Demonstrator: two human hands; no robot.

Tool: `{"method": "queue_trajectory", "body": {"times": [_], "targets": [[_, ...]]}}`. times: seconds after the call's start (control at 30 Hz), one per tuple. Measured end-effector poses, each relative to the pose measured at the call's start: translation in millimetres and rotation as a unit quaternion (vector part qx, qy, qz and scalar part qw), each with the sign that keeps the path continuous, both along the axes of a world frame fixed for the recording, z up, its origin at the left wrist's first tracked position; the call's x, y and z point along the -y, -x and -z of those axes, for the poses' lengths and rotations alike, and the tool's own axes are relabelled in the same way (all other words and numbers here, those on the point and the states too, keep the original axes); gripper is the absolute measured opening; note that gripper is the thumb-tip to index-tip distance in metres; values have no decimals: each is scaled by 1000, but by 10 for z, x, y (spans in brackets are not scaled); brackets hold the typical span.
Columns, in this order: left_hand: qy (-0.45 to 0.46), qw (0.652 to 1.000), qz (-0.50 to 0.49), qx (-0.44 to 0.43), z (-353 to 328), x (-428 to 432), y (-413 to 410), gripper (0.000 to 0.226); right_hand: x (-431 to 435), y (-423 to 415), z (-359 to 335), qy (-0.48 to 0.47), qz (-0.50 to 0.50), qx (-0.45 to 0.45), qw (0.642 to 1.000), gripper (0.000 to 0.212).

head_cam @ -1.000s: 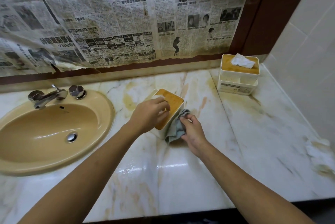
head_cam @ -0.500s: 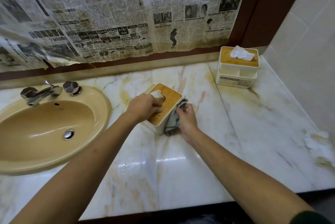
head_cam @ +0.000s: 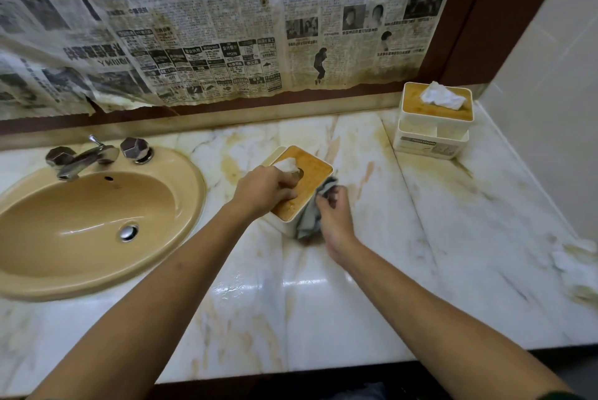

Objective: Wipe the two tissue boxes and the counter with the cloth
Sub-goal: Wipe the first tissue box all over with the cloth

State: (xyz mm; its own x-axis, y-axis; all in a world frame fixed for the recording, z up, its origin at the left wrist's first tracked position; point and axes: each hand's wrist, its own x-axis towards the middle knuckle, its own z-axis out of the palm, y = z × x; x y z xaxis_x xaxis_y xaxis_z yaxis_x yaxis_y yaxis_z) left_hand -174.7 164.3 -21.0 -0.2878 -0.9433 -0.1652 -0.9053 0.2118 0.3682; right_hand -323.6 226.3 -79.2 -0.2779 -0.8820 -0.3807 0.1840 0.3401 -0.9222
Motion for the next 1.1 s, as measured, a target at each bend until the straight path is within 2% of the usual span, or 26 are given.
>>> {"method": "queue_trajectory", "body": {"times": [0.13,0.3,0.4,0.63,0.73,0.93,1.1], "targets": [[19,998,-16,-52,68,-68,-34,20,228,225,-100,-4,23,-7,1000,11],[47,992,-17,-120,107,-119,-57,28,-137,-21,-4,23,-17,19,999,17],[60,991,-4,-122,124,-127,-53,28,-301,-148,74,25,-45,27,998,21],[62,989,-3,-132,163,-108,-52,27,246,224,-113,-9,30,9,999,12],[57,989,-5,-134,172,-100,-52,27,154,118,-90,-12,33,15,999,14],[46,990,-1,-132,148,-46,-60,28,-365,-321,150,-38,-37,42,998,20],[29,991,-4,-128,129,-22,-62,27,196,87,-51,-33,37,12,999,13]]}}
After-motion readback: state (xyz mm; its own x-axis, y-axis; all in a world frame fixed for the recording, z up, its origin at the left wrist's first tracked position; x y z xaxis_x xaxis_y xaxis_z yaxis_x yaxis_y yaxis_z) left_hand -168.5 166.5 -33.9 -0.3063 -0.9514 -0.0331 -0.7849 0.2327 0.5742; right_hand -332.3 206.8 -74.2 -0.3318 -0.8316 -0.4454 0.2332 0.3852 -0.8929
